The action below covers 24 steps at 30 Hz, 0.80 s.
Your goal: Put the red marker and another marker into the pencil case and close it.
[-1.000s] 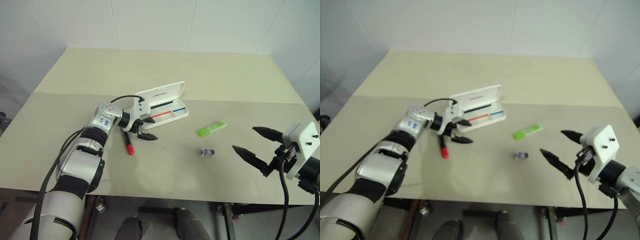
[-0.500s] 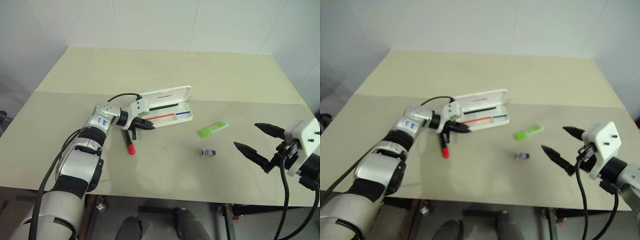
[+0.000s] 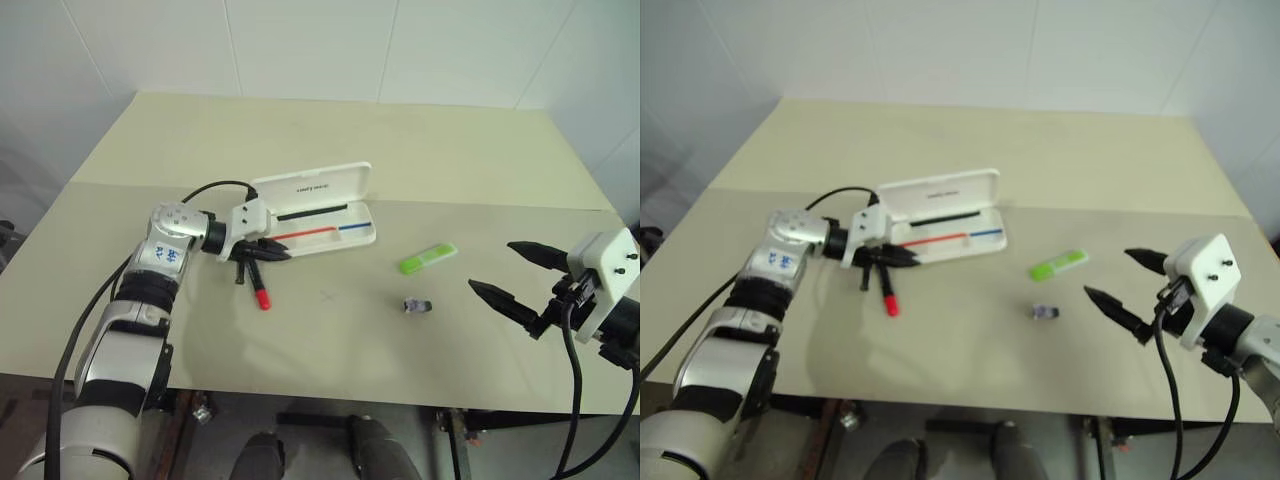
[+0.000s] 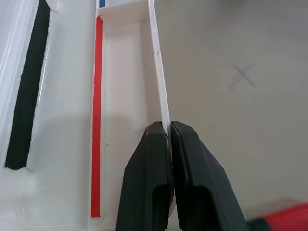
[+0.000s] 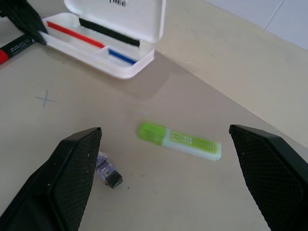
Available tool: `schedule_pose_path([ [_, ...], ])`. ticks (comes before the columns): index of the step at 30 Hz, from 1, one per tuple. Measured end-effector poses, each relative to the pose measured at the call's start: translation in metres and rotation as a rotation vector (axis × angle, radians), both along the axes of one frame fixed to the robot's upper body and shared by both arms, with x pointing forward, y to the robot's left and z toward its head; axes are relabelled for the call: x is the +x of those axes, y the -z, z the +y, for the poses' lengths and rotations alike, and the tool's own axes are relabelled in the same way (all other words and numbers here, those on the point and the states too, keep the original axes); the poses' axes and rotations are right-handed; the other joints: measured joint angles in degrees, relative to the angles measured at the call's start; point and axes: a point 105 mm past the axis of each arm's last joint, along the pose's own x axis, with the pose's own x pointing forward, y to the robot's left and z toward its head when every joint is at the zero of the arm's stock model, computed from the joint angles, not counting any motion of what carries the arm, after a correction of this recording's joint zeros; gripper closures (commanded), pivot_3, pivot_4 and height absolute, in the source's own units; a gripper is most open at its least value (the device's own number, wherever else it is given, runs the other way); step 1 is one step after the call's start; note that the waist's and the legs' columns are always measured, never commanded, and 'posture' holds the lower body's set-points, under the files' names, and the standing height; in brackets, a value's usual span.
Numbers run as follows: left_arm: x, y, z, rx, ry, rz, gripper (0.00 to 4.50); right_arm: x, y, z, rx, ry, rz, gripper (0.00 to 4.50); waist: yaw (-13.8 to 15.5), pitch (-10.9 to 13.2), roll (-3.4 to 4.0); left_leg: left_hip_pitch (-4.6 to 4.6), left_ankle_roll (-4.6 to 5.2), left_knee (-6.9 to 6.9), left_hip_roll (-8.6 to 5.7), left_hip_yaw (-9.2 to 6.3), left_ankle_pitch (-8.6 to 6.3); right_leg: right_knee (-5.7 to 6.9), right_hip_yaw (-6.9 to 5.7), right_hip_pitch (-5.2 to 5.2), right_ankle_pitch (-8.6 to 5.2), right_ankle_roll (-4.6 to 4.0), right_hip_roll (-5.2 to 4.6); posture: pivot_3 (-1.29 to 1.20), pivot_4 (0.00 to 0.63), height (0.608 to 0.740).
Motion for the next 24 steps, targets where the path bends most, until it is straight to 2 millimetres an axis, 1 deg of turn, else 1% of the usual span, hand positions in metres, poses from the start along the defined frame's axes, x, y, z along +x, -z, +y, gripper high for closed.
schedule_pose_path([
  [3,-0.013,0.0,-0.006,0.013,0.038,-0.017,4.47,0.002,0.0,0.0,0.003,-0.006,0.004,0.0,0.08,0.0,0.0,0.0,0.0,0.04,0.0,0.0,0.0,0.01,0.0,0.01,0.0,0.0,0.0,0.0,0.15,0.74],
  [5,-0.021,-0.002,-0.015,0.018,0.068,-0.033,4.47,0.005,0.0,0.001,-0.004,-0.015,0.005,0.0,0.05,0.0,0.0,0.0,0.0,0.05,0.0,0.0,0.0,0.01,0.0,0.01,0.0,0.0,-0.01,0.0,0.15,0.74],
  [8,-0.027,-0.002,-0.023,0.028,0.086,-0.047,4.47,0.005,0.0,0.004,-0.006,-0.028,0.008,0.0,0.03,0.0,0.0,0.03,0.0,0.04,-0.01,0.0,0.0,0.02,0.0,0.02,0.0,-0.01,0.0,0.0,0.15,0.74],
  [13,-0.038,0.014,-0.034,0.059,0.101,-0.021,4.47,0.004,0.003,0.003,-0.006,-0.026,0.022,0.0,-0.05,0.0,0.0,0.03,0.0,0.04,0.0,0.01,0.0,0.0,0.0,0.02,0.0,-0.01,0.0,0.0,0.15,0.74],
  [15,-0.042,0.017,-0.037,0.065,0.112,-0.018,4.47,0.003,0.005,0.002,-0.008,-0.022,0.032,0.0,-0.03,0.0,0.0,0.03,0.0,0.03,0.0,0.01,0.0,0.0,0.0,0.02,-0.01,-0.02,0.0,0.0,0.15,0.74],
  [19,-0.046,0.02,-0.041,0.078,0.121,-0.013,4.47,0.0,0.009,0.002,-0.01,-0.017,0.048,0.0,-0.05,0.0,0.0,0.06,0.0,0.05,-0.01,0.04,0.0,0.0,0.0,0.03,-0.01,-0.02,0.0,0.0,0.15,0.74],
  [22,-0.047,0.027,-0.037,0.099,0.109,0.001,4.47,-0.003,0.007,-0.001,-0.015,-0.001,0.044,0.0,-0.1,0.0,0.0,0.09,0.0,0.04,0.0,0.03,0.0,0.01,0.0,0.04,-0.02,-0.04,0.0,0.0,0.15,0.74],
  [24,-0.046,0.027,-0.034,0.11,0.096,-0.004,4.47,-0.004,0.008,-0.002,-0.015,0.003,0.049,0.0,-0.1,0.0,0.0,0.1,0.0,0.04,0.0,0.04,0.0,0.0,0.0,0.05,-0.02,-0.05,0.0,0.0,0.15,0.74],
])
